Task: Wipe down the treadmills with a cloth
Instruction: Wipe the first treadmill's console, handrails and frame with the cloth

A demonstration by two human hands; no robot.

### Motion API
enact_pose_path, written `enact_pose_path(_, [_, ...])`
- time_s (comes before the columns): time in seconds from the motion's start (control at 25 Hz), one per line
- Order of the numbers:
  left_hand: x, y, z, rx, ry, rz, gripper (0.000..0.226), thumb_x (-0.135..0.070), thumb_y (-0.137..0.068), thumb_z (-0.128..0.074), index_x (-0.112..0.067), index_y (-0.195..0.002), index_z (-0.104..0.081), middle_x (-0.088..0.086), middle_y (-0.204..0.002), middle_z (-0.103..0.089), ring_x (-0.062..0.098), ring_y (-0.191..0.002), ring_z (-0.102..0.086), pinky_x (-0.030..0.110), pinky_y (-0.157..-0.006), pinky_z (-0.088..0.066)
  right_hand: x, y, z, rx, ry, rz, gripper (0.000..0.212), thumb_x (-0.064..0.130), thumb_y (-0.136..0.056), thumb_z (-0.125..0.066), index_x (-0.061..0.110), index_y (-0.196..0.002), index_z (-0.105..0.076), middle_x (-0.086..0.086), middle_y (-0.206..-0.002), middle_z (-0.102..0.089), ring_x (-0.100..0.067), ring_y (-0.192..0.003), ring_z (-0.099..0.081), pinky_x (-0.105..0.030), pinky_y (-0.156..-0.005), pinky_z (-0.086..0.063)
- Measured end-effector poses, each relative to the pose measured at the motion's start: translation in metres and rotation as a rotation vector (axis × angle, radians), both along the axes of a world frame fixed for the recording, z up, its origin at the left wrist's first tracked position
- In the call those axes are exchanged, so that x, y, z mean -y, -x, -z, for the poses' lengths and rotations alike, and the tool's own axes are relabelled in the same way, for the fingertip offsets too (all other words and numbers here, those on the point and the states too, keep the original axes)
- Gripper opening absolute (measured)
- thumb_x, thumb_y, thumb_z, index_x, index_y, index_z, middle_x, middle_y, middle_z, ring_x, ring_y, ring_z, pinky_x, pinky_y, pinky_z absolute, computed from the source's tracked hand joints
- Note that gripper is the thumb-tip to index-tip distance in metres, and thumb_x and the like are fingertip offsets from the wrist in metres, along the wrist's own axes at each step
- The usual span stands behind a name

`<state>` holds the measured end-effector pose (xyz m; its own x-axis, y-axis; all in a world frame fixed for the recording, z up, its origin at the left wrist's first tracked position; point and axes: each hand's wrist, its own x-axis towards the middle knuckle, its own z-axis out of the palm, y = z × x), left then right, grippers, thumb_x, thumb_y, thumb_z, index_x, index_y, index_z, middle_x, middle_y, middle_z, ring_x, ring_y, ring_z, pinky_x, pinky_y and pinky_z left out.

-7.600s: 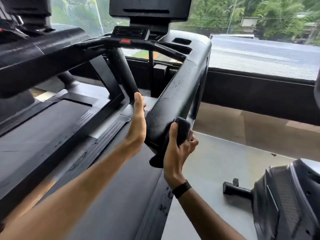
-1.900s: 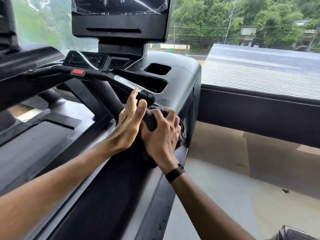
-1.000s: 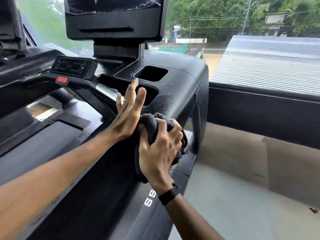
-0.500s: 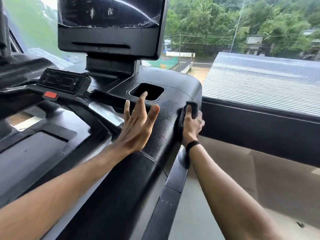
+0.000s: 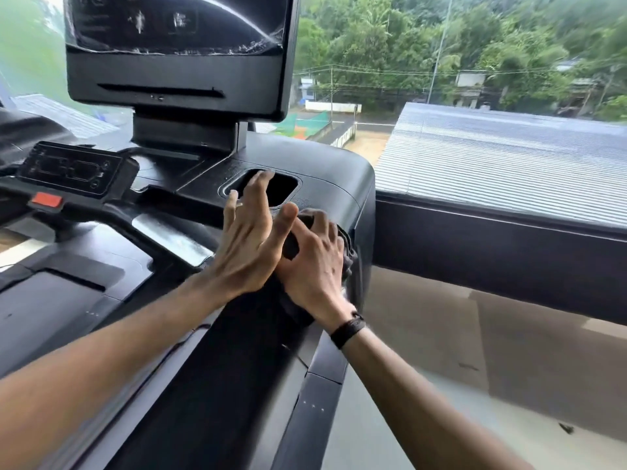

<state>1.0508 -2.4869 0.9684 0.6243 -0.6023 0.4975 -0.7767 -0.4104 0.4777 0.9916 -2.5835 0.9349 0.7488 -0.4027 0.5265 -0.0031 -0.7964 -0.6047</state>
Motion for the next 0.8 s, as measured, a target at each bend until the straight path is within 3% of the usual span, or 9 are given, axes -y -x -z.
enact_pose_path(0.08, [0.013, -0.018, -0.006, 0.047, -0.029, -0.057, 0.105, -0.083, -0.082, 0.003, -0.008, -0.155, -0.006, 0.007, -0.164, -0.01, 0.013, -0.152, -0.008, 0.047, -0.122, 0.009, 0.03, -0.028, -0.01, 0.004, 0.04, -0.045, 0.042, 0.053, -0.084, -0.052, 0.036, -0.12, -0.066, 0.003, -0.122, -0.052, -0.021, -0.115, -0.044, -0.039, -0.1, -0.035])
enact_pose_path(0.16, [0.026, -0.03, -0.005, 0.147, -0.138, -0.058, 0.104, -0.081, -0.084, 0.002, -0.006, -0.155, -0.003, 0.01, -0.164, -0.006, 0.012, -0.153, -0.001, 0.046, -0.122, 0.012, 0.061, -0.056, -0.015, -0.013, 0.024, -0.044, 0.054, 0.062, -0.078, -0.04, 0.036, -0.117, -0.068, 0.003, -0.119, -0.053, -0.022, -0.115, -0.046, -0.037, -0.099, -0.035])
enact_pose_path(0.28, [0.046, -0.04, -0.002, 0.051, -0.165, 0.028, 0.098, -0.081, -0.085, -0.003, -0.014, -0.155, -0.001, -0.001, -0.165, 0.001, -0.007, -0.146, 0.016, 0.034, -0.118, 0.022, 0.106, -0.086, -0.003, -0.002, -0.098, 0.076, 0.055, 0.069, -0.079, -0.047, 0.03, -0.11, -0.07, 0.0, -0.119, -0.053, -0.025, -0.116, -0.048, -0.039, -0.103, -0.036])
enact_pose_path(0.44, [0.087, -0.048, -0.01, 0.016, -0.074, -0.005, 0.104, -0.085, -0.081, -0.003, -0.013, -0.154, -0.007, -0.012, -0.157, -0.007, -0.028, -0.13, 0.021, 0.022, -0.113, 0.025, 0.15, -0.102, 0.043, 0.261, -0.703, 0.244, 0.046, 0.054, -0.085, -0.067, 0.02, -0.116, -0.067, -0.004, -0.125, -0.051, -0.027, -0.123, -0.05, -0.039, -0.108, -0.037])
enact_pose_path(0.52, [0.099, -0.052, -0.011, -0.017, -0.084, 0.009, 0.107, -0.088, -0.077, -0.004, -0.015, -0.156, -0.007, -0.016, -0.153, -0.009, -0.032, -0.123, 0.025, 0.017, -0.11, 0.025, 0.143, -0.095, 0.064, 0.234, -1.064, 0.345, 0.051, 0.054, -0.089, -0.064, 0.015, -0.123, -0.061, -0.008, -0.131, -0.048, -0.028, -0.127, -0.045, -0.034, -0.108, -0.032])
enact_pose_path(0.56, [0.099, -0.054, -0.011, -0.073, -0.062, -0.004, 0.107, -0.09, -0.075, -0.005, -0.019, -0.156, -0.008, -0.016, -0.155, -0.011, -0.028, -0.129, 0.024, 0.02, -0.111, 0.023, 0.127, -0.086, 0.072, 0.224, -1.141, 0.376, 0.055, 0.058, -0.088, -0.06, 0.016, -0.122, -0.059, -0.009, -0.131, -0.048, -0.027, -0.127, -0.044, -0.034, -0.107, -0.031])
enact_pose_path(0.6, [0.098, -0.057, -0.01, -0.116, -0.018, -0.028, 0.107, -0.092, -0.075, -0.007, -0.021, -0.156, -0.011, -0.013, -0.159, -0.015, -0.017, -0.14, 0.017, 0.026, -0.115, 0.021, 0.107, -0.072, 0.076, 0.246, -1.122, 0.386, 0.057, 0.064, -0.084, -0.056, 0.019, -0.119, -0.058, -0.006, -0.127, -0.048, -0.025, -0.125, -0.045, -0.035, -0.107, -0.032])
enact_pose_path(0.68, [0.099, -0.063, -0.006, -0.147, 0.072, -0.05, 0.105, -0.091, -0.077, -0.01, -0.02, -0.153, -0.019, -0.007, -0.158, -0.024, -0.002, -0.149, -0.008, 0.04, -0.122, 0.011, 0.073, -0.044, 0.073, 0.35, -0.872, 0.307, 0.046, 0.066, -0.083, -0.052, 0.03, -0.112, -0.056, 0.003, -0.123, -0.047, -0.018, -0.122, -0.045, -0.038, -0.109, -0.033])
enact_pose_path(0.8, [0.105, -0.066, -0.004, -0.184, 0.099, -0.045, 0.089, -0.088, -0.081, -0.014, -0.03, -0.148, -0.022, -0.014, -0.15, -0.031, -0.001, -0.145, -0.023, 0.052, -0.123, -0.005, 0.076, -0.037, 0.055, 0.307, -0.347, 0.04, 0.037, 0.059, -0.087, -0.057, 0.031, -0.111, -0.06, 0.0, -0.131, -0.047, -0.019, -0.12, -0.044, -0.032, -0.106, -0.032])
